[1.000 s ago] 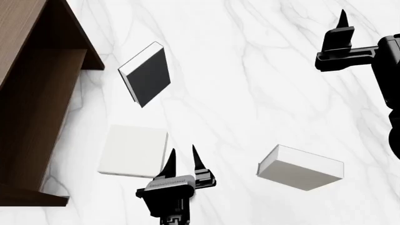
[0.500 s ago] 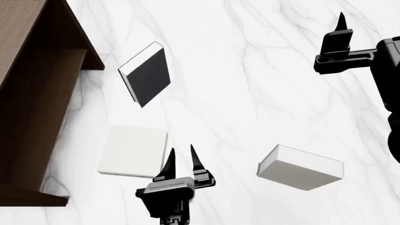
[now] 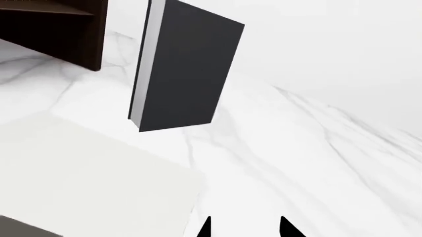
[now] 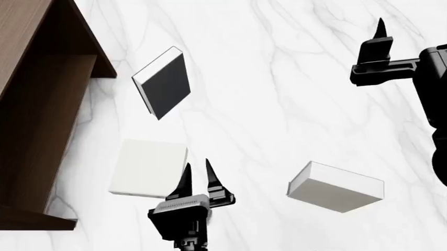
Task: Pick up the book on the right and place it under the cabinet shelf.
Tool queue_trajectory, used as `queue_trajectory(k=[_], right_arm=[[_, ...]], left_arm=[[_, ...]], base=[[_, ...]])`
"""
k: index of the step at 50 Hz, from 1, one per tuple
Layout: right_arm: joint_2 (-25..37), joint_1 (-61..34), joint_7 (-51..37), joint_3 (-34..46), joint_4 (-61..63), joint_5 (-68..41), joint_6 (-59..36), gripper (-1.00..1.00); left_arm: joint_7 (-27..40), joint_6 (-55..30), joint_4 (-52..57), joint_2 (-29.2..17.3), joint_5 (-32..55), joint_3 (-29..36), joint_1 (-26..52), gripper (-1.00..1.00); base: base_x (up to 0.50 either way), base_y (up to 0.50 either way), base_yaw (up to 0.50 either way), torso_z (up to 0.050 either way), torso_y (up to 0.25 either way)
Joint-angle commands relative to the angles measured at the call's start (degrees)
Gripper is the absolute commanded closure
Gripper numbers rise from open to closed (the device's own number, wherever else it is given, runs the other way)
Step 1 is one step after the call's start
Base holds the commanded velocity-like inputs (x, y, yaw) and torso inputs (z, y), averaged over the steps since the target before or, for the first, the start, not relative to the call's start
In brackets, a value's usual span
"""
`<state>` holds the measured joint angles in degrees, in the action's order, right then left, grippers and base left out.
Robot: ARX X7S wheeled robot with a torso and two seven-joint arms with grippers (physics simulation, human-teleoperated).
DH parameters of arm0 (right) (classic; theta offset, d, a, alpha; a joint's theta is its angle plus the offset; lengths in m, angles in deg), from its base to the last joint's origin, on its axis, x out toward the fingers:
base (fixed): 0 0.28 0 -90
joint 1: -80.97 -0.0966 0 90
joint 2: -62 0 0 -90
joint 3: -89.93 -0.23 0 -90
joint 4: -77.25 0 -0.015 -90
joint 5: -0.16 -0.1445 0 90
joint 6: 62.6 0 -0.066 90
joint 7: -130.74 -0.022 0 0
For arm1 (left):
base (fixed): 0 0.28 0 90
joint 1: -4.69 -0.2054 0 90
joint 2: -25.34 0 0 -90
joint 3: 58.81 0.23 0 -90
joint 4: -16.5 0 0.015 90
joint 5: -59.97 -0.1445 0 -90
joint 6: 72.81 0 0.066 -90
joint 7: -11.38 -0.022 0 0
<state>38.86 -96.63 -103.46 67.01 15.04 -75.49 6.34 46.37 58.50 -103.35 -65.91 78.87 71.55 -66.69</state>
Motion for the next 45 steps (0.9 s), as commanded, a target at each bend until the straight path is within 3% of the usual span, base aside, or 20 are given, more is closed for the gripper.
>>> queue_trajectory(k=[1, 45], right_arm=[[0.47, -0.20, -0.16, -0.03, 0.49, -0.32, -0.05, -1.00], [0.57, 0.27, -0.20, -0.59, 0.57, -0.14, -0.68, -1.00]], left_arm=[[-2.87, -0.47, -7.20, -3.84, 24.71, -9.17, 1.34, -1.00], [-4.29, -0.15, -10.81, -4.57, 30.51, -12.18, 3.00, -1.00]], base=[[0.00, 0.00, 0.00, 0.000, 0.000], [0.01, 0.00, 0.00, -0.003, -0.007]])
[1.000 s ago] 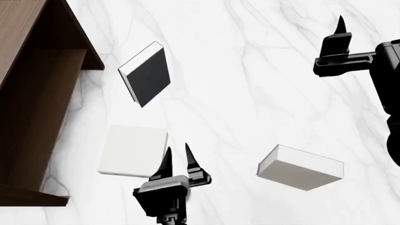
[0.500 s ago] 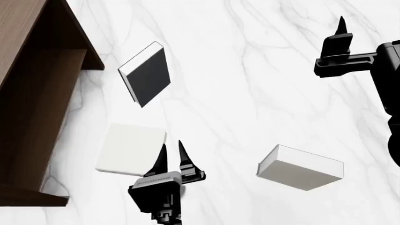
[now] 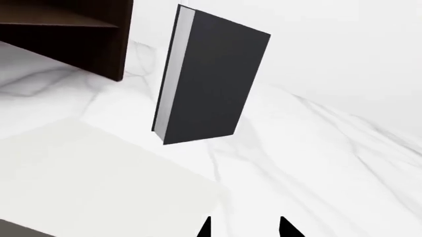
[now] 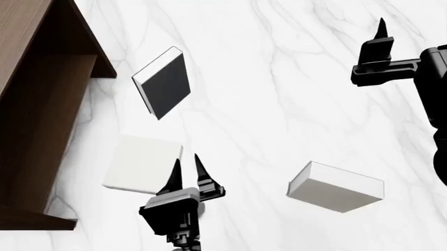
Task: Pick up the book on the right and place it under the cabinet shelf.
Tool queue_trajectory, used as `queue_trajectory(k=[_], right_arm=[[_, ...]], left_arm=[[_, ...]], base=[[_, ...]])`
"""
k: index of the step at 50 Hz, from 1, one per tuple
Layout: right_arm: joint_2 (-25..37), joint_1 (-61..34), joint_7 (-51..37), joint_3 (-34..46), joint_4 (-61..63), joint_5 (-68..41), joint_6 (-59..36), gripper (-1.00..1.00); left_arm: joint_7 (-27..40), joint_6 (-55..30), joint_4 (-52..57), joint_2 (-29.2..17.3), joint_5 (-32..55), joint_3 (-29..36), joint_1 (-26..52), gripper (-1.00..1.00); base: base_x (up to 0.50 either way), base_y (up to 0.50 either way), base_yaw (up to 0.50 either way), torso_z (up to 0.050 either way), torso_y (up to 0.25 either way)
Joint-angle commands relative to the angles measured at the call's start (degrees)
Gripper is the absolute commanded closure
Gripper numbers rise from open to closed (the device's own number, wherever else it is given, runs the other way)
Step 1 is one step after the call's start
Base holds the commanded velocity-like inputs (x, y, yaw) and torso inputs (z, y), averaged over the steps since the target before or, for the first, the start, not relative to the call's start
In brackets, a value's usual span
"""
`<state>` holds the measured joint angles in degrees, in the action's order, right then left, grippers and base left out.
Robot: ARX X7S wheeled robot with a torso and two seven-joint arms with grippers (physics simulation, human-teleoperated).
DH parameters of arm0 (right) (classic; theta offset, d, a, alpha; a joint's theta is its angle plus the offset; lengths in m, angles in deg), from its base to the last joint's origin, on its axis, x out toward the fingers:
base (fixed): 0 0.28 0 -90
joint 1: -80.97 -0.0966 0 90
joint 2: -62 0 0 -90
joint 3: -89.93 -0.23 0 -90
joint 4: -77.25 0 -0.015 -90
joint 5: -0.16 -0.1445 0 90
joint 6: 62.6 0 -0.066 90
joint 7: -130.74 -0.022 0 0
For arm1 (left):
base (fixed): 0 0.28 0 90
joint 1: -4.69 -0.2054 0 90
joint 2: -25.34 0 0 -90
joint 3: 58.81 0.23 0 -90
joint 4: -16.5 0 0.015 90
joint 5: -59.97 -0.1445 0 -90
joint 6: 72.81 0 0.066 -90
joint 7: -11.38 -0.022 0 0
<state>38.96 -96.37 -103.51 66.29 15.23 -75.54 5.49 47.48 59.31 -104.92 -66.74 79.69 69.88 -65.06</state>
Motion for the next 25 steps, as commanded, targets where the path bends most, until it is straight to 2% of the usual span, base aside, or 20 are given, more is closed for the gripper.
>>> queue_trajectory(k=[1, 25], right_arm=[[0.50, 0.04, -0.17, 0.11, 0.40, -0.11, 0.16, -1.00], [0.32, 0.56, -0.60, -0.08, 0.49, 0.06, -0.02, -1.00]], left_arm=[[-4.97, -1.08, -8.66, -3.94, 29.62, -10.47, 1.22, -1.00], [-3.88, -0.46, -6.71, -6.27, 32.25, -12.83, 0.48, -1.00]], base=[[0.00, 0.00, 0.00, -0.009, -0.010], [0.01, 0.00, 0.00, -0.004, -0.008]])
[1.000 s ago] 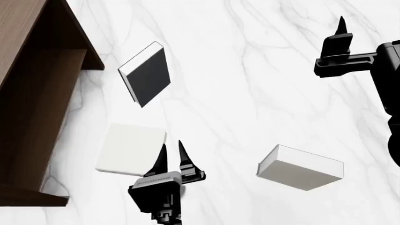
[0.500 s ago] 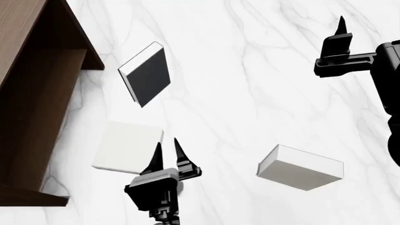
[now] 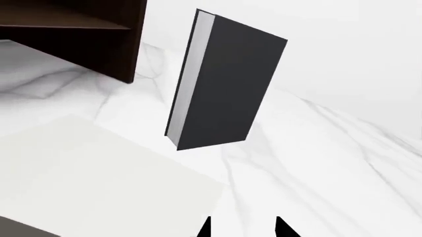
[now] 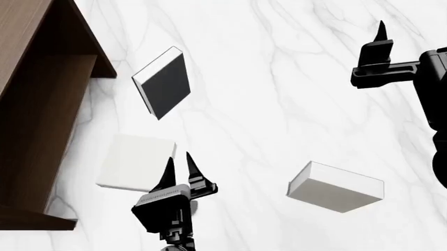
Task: Pick up the book on the right and place it under the cabinet shelf.
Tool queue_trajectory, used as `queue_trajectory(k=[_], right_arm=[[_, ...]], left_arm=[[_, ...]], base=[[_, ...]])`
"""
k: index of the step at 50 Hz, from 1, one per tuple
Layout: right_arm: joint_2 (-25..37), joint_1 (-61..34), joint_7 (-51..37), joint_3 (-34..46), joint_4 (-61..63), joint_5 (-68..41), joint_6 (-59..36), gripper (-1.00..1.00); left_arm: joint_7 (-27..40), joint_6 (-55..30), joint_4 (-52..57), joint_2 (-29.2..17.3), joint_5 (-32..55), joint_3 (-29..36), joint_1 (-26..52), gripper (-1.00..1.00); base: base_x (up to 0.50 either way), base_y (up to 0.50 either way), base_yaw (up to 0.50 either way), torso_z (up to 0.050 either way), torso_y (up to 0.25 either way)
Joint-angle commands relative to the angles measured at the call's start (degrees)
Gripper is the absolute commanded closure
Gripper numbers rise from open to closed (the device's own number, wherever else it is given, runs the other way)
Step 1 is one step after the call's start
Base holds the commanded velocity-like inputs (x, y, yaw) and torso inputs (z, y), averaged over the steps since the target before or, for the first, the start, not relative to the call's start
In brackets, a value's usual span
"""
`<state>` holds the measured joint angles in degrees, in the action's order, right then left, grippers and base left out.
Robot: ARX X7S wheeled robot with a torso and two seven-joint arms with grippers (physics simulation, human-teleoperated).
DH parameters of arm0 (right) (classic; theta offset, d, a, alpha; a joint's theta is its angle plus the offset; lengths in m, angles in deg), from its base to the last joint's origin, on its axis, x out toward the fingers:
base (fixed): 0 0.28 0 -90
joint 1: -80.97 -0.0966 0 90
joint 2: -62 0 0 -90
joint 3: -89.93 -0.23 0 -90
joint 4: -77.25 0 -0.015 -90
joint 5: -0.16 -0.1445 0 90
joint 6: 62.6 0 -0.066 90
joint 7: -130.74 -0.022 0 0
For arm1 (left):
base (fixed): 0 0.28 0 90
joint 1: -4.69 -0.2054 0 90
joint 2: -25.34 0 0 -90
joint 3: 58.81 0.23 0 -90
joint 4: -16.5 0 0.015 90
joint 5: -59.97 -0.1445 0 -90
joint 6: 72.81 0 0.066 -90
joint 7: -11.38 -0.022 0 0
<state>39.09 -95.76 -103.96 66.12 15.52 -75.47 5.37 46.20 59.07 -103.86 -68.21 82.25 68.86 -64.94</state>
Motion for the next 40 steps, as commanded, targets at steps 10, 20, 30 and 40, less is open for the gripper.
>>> queue_trajectory(k=[10, 20, 30, 40], right_arm=[[0.06, -0.16, -0.30, -0.11, 0.27, -0.12, -0.19, -1.00], [-0.05, -0.22, -0.43, -0.28, 0.38, -0.23, -0.48, -1.00], [-0.08, -0.22, -0.40, -0.44, 0.41, -0.35, -0.72, -1.00], [-0.39, -0.09, -0.30, -0.48, 0.18, -0.24, -0.90, -1.00]], left_arm=[[-2.71, -0.12, -8.30, -5.22, 30.16, -12.34, 0.55, -1.00], [-2.63, -0.33, -8.30, -5.96, 30.40, -12.63, 0.37, -1.00], [-2.72, -0.79, -8.43, -6.63, 30.57, -12.72, 0.04, -1.00], [-1.44, -1.24, -7.12, -7.98, 30.30, -13.06, -0.07, -1.00]], base=[[0.01, 0.00, 0.01, -0.003, -0.007], [0.00, 0.00, 0.01, -0.003, -0.008], [0.00, 0.00, 0.01, -0.004, -0.008], [0.01, 0.00, 0.01, -0.003, -0.008]])
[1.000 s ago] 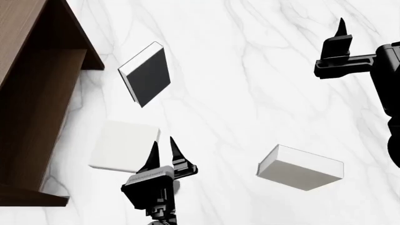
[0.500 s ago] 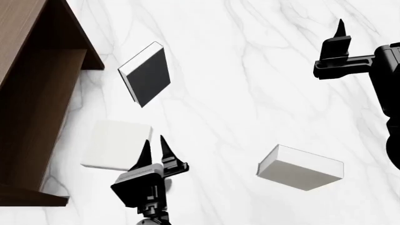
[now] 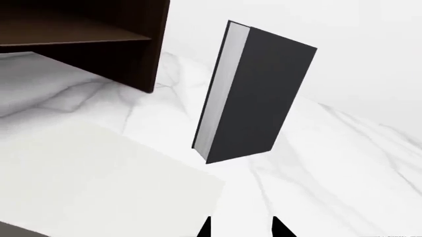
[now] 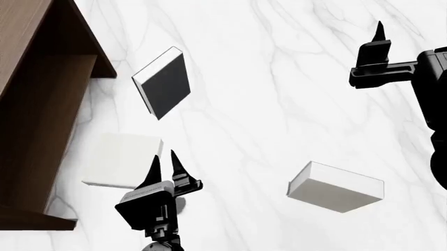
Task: Pick up the book on the right and place it under the cabinet shelf.
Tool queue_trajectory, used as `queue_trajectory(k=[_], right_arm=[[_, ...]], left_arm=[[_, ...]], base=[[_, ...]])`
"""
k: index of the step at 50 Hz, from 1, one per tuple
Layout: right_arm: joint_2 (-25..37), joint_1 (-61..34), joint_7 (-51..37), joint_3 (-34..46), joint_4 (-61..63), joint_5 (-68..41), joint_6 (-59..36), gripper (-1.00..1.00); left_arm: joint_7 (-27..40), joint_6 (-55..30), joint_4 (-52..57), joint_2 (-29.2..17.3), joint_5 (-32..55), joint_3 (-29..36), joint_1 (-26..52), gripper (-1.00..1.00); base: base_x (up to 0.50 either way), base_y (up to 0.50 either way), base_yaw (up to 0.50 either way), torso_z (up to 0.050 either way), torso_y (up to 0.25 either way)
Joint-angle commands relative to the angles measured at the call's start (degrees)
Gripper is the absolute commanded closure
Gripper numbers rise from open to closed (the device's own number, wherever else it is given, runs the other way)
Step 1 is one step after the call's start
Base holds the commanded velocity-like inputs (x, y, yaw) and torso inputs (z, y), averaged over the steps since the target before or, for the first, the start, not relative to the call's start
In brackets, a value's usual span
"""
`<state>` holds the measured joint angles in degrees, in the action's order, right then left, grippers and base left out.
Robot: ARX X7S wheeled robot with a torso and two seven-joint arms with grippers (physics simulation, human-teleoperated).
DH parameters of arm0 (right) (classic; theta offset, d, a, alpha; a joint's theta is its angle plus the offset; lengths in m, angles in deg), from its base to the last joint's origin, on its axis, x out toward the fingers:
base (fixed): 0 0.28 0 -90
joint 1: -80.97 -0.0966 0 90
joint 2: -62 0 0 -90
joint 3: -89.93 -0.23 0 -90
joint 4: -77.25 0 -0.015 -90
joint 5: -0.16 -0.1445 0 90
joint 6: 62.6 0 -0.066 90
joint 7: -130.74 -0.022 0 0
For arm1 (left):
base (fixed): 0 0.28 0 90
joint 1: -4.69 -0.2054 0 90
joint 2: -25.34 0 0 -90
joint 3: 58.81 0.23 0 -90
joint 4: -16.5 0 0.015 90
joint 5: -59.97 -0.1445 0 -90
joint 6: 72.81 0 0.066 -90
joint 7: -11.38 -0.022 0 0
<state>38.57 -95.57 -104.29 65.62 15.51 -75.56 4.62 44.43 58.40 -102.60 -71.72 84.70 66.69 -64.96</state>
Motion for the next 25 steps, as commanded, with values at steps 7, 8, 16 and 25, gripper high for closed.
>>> queue_trajectory(k=[7, 8, 16, 25], right_arm=[[-0.05, -0.23, 0.23, -0.03, -0.09, -0.06, -0.24, -1.00], [-0.08, -0.18, 0.22, -0.03, -0.10, -0.04, -0.22, -1.00], [-0.27, -0.52, 0.09, -0.23, -0.07, -0.23, -0.74, -1.00], [-0.24, -0.43, -0.09, -0.31, 0.04, -0.13, -0.94, -1.00]], left_arm=[[1.62, -1.32, -6.79, -5.65, 27.54, -10.93, -0.40, -1.00], [1.69, -1.41, -6.62, -5.80, 27.56, -10.95, -0.45, -1.00], [1.74, -1.61, -7.02, -6.30, 27.75, -11.34, -0.32, -1.00], [0.92, -1.27, -8.08, -6.28, 28.73, -12.19, -0.29, -1.00]], base=[[0.00, 0.00, 0.01, -0.003, -0.008], [0.01, 0.01, 0.01, 0.000, 0.000], [0.00, 0.00, 0.01, -0.003, -0.008], [0.00, 0.00, 0.01, -0.002, -0.007]])
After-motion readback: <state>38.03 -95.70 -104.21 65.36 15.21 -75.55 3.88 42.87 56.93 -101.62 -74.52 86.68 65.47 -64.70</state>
